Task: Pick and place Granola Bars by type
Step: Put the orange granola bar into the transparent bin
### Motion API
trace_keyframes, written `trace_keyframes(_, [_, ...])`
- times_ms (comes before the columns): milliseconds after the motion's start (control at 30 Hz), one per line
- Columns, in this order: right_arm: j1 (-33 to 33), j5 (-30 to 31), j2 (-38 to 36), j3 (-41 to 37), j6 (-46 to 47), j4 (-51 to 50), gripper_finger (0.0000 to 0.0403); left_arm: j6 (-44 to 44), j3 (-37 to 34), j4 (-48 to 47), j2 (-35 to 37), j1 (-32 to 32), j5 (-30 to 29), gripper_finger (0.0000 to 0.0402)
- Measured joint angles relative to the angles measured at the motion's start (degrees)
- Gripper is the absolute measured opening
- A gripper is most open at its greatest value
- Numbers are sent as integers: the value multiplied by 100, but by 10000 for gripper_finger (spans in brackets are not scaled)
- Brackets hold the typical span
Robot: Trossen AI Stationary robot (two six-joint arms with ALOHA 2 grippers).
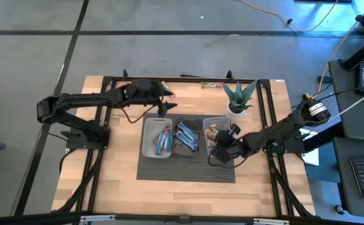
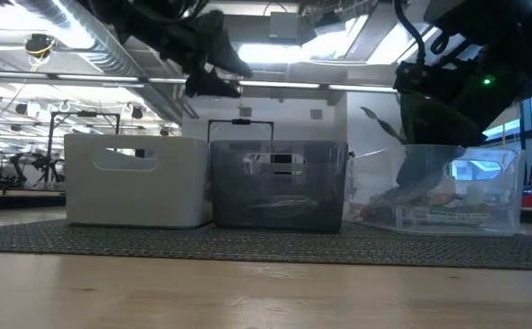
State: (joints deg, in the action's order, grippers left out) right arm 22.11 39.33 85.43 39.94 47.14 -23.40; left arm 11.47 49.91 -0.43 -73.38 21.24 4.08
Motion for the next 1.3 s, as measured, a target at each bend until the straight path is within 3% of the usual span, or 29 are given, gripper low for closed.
trace_keyframes(200, [-133, 0, 0, 0, -112, 75, 180, 577, 0, -325, 0, 490, -39, 317])
trace_keyframes(367, [-206, 0, 0, 0, -134, 163, 180, 218, 5, -566, 0, 894, -549, 311])
trace_keyframes(600, [-302, 2, 0, 2, -135, 210, 180, 433, 1078, -2546, -534, 1441, -1428, 308])
trace_keyframes(767, [-422, 2, 0, 4, -345, 327, 180, -556, 2070, -3395, -1387, 1569, -1670, 308])
trace_keyframes(1033, [-470, 0, -2, 9, -535, 335, 180, -3187, 3331, -4218, -2776, 1562, -1650, 308])
trace_keyframes(1300, [-470, -39, -4, 11, -628, 324, 180, -4777, 3602, -4358, -3756, 1573, -1625, 308])
